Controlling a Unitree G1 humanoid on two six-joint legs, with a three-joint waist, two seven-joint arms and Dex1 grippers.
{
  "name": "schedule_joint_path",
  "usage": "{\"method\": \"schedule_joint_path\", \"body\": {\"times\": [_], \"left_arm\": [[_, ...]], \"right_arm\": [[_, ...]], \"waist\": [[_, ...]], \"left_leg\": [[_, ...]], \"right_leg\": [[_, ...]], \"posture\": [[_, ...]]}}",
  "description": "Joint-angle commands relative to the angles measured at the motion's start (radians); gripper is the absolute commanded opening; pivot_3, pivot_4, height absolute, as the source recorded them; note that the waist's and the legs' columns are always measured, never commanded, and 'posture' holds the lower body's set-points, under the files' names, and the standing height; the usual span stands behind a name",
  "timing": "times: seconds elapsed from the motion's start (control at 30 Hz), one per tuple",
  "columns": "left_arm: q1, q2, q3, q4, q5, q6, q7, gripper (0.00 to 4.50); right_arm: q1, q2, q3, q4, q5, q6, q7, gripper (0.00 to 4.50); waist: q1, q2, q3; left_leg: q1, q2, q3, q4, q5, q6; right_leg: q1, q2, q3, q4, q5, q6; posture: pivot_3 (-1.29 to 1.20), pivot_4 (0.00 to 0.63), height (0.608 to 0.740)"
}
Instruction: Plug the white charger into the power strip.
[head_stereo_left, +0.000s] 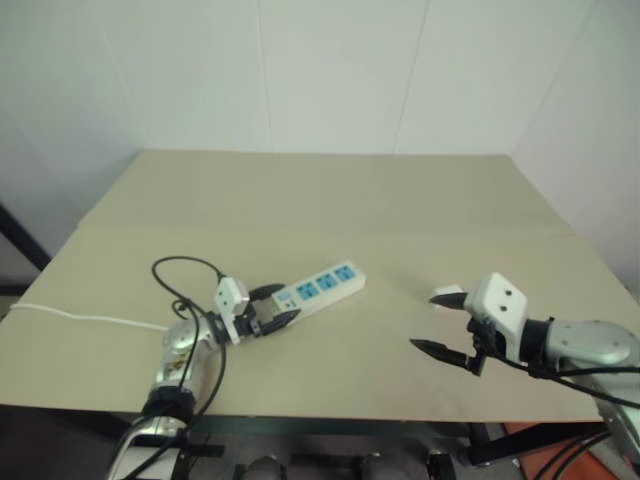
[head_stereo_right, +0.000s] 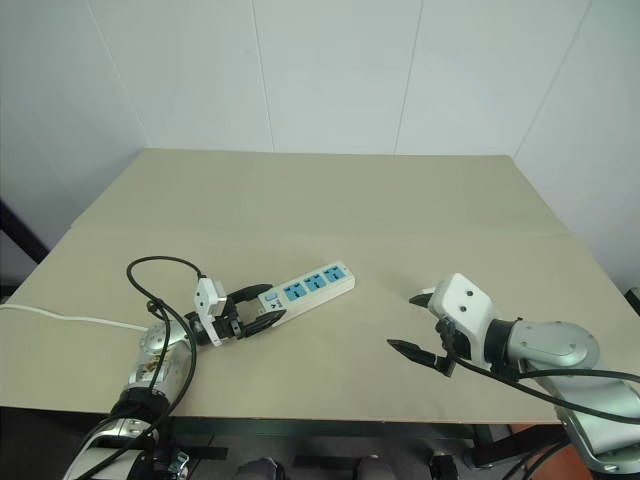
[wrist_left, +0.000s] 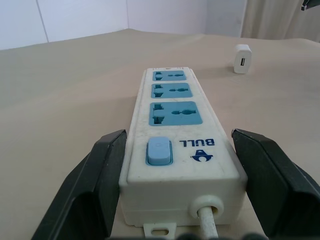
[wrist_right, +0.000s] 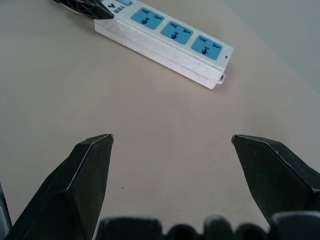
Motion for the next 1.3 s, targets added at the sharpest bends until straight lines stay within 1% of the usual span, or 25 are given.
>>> {"method": "schedule_joint_path", "body": {"times": [0.03, 0.13, 0.23, 0.33, 0.4, 0.47, 0.57, 0.73, 0.83, 1.0, 1.3], "left_arm": [[0.021, 0.002, -0.019, -0.011, 0.001, 0.048, -0.011, 3.17], [0.026, 0.023, -0.031, -0.045, -0.023, 0.093, -0.08, 3.17], [0.026, 0.043, -0.048, -0.058, -0.026, 0.113, -0.129, 3.17], [0.018, 0.054, -0.062, -0.063, -0.025, 0.122, -0.17, 3.17], [0.008, 0.061, -0.073, -0.06, -0.014, 0.113, -0.187, 3.17], [-0.002, 0.068, -0.086, -0.053, 0.007, 0.09, -0.194, 3.17], [-0.016, 0.065, -0.095, -0.064, 0.003, 0.091, -0.207, 3.17], [-0.026, 0.058, -0.108, -0.079, 0.003, 0.087, -0.21, 3.17], [-0.011, 0.059, -0.116, -0.104, 0.006, 0.09, -0.207, 3.17], [0.023, 0.059, -0.121, -0.154, 0.0, 0.107, -0.192, 3.17], [0.061, 0.063, -0.12, -0.207, -0.006, 0.136, -0.176, 3.17]], "right_arm": [[-0.016, -0.019, -0.024, -0.019, -0.003, -0.011, 0.001, 4.5], [-0.077, -0.085, -0.006, -0.009, -0.015, 0.003, 0.041, 4.5], [-0.169, -0.176, 0.066, 0.039, -0.071, -0.012, 0.094, 4.5], [-0.305, -0.247, 0.193, 0.139, -0.16, -0.077, 0.194, 4.5], [-0.413, -0.261, 0.302, 0.234, -0.256, -0.157, 0.268, 4.5], [-0.519, -0.248, 0.405, 0.336, -0.363, -0.248, 0.33, 4.5], [-0.688, -0.182, 0.535, 0.519, -0.501, -0.394, 0.414, 4.5], [-0.926, -0.058, 0.673, 0.805, -0.669, -0.622, 0.506, 4.5], [-1.013, -0.003, 0.729, 0.952, -0.748, -0.75, 0.531, 4.5], [-1.067, 0.038, 0.769, 1.113, -0.818, -0.902, 0.579, 4.5], [-1.096, 0.095, 0.745, 1.275, -0.85, -0.97, 0.595, 4.5]], "waist": [[0.0, 0.0, 0.0], [-0.001, 0.0, 0.0], [-0.003, 0.0, 0.0], [-0.004, 0.0, 0.0], [-0.005, 0.0, 0.0], [-0.006, 0.0, 0.0], [-0.006, 0.001, 0.0], [-0.004, 0.001, 0.001], [-0.002, 0.001, 0.001], [0.002, 0.001, 0.001], [-0.007, 0.002, 0.001]], "left_leg": [[0.0, 0.0, 0.0, 0.0, 0.0, 0.0], [0.0, 0.0, 0.0, 0.0, 0.0, 0.0], [0.0, 0.0, 0.0, -0.001, 0.0, 0.0], [0.0, 0.001, 0.0, -0.001, 0.0, 0.0], [0.0, 0.001, 0.0, -0.001, 0.0, 0.0], [-0.001, 0.001, 0.0, -0.001, 0.0, 0.0], [-0.002, 0.001, 0.0, -0.001, 0.0, 0.0], [-0.005, 0.0, 0.0, -0.001, 0.0, 0.0], [-0.007, 0.0, 0.0, -0.001, 0.0, 0.0], [-0.012, -0.001, 0.0, 0.0, 0.0, 0.0], [-0.011, -0.001, 0.0, 0.0, 0.0, 0.0]], "right_leg": [[0.0, 0.0, 0.0, 0.0, 0.0, 0.0], [0.0, 0.0, 0.0, 0.0, 0.0, 0.0], [-0.001, 0.0, 0.0, -0.001, 0.0, 0.0], [-0.001, 0.0, -0.001, -0.001, 0.0, -0.001], [-0.001, 0.0, -0.001, -0.002, 0.0, -0.001], [-0.002, 0.0, -0.001, -0.003, 0.0, -0.001], [-0.003, 0.0, -0.001, -0.003, 0.0, 0.0], [-0.006, -0.001, -0.001, -0.002, 0.0, 0.0], [-0.008, -0.001, -0.001, -0.001, 0.001, -0.001], [-0.014, -0.001, -0.001, 0.001, 0.005, -0.008], [-0.015, -0.001, 0.0, 0.003, 0.005, -0.009]], "posture": [[0.0, 0.15, 0.74], [0.0, 0.15, 0.74], [0.0, 0.15, 0.74], [0.0, 0.15, 0.74], [0.0, 0.15, 0.74], [0.0, 0.15, 0.74], [0.0, 0.15, 0.74], [0.0, 0.15, 0.74], [0.0, 0.15, 0.74], [0.0, 0.15, 0.74], [0.0, 0.15, 0.74]]}}
